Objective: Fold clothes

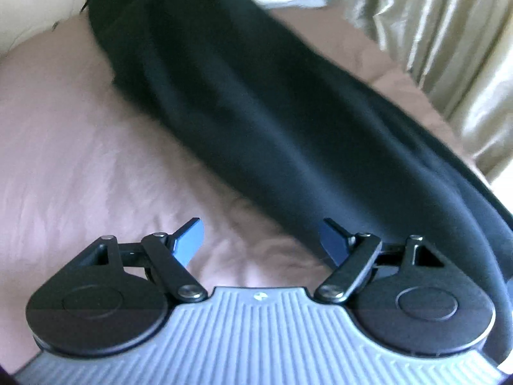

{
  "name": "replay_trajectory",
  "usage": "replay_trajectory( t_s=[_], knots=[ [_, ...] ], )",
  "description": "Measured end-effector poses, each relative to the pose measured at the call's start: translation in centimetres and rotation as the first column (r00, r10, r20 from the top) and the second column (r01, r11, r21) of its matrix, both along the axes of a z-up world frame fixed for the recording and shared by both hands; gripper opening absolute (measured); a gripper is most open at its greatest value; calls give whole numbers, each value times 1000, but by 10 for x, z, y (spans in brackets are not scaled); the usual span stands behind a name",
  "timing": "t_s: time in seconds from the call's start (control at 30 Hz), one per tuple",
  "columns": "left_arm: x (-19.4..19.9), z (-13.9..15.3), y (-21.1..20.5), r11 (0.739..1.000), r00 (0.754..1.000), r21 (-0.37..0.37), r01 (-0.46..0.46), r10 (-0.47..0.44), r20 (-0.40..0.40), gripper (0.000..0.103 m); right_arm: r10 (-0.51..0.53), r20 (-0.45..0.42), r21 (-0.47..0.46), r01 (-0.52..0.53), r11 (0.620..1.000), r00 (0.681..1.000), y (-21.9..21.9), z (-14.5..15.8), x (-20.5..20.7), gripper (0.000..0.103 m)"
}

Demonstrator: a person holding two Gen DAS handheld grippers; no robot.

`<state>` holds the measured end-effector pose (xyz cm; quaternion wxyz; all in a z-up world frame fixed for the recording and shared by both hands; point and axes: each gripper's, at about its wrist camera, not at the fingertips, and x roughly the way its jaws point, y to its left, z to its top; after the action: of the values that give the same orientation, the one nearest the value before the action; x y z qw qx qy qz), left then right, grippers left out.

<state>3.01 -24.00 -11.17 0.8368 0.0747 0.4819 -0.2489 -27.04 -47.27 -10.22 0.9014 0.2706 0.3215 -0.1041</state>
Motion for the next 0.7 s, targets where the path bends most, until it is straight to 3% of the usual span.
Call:
replay_trajectory(
  t_s=[0.1,0.17,0.33,0.4,0.47,0.53,0.57,0.6,0.63,0.7],
  knots=[
    [-11,10,-12,1000,999,-13,26,-26,33,80,16,-21,-61,-17,998,1000,-15,-7,26,44],
    [-15,17,-15,999,998,-16,30,-30,56,80,29,-46,-102,-34,994,999,-20,-12,45,28],
    [-19,22,-7,999,993,43,5,-10,121,80,-10,-101,-142,-4,990,995,-30,-29,77,30],
    [-16,22,2,999,993,49,-23,17,121,80,-50,-138,-179,25,983,989,-30,-38,85,42],
    [-11,20,9,998,994,37,-48,44,102,80,-76,-158,-206,42,978,985,-28,-45,89,43],
    [-7,14,15,997,995,29,-75,72,74,80,-35,-108,-180,15,984,994,-23,-43,87,39],
    [-4,11,17,996,994,27,-89,87,59,80,21,-65,-153,-31,988,998,-19,-39,83,17],
    [-2,7,20,995,994,25,-101,100,42,80,76,-21,-128,-78,989,997,-14,-35,80,11],
    [0,4,22,994,994,22,-110,109,25,80,120,15,-117,-118,986,993,-10,-31,78,11],
    [2,-2,25,990,991,11,-137,137,3,80,137,12,-182,-132,974,991,2,-26,78,15]
  ],
)
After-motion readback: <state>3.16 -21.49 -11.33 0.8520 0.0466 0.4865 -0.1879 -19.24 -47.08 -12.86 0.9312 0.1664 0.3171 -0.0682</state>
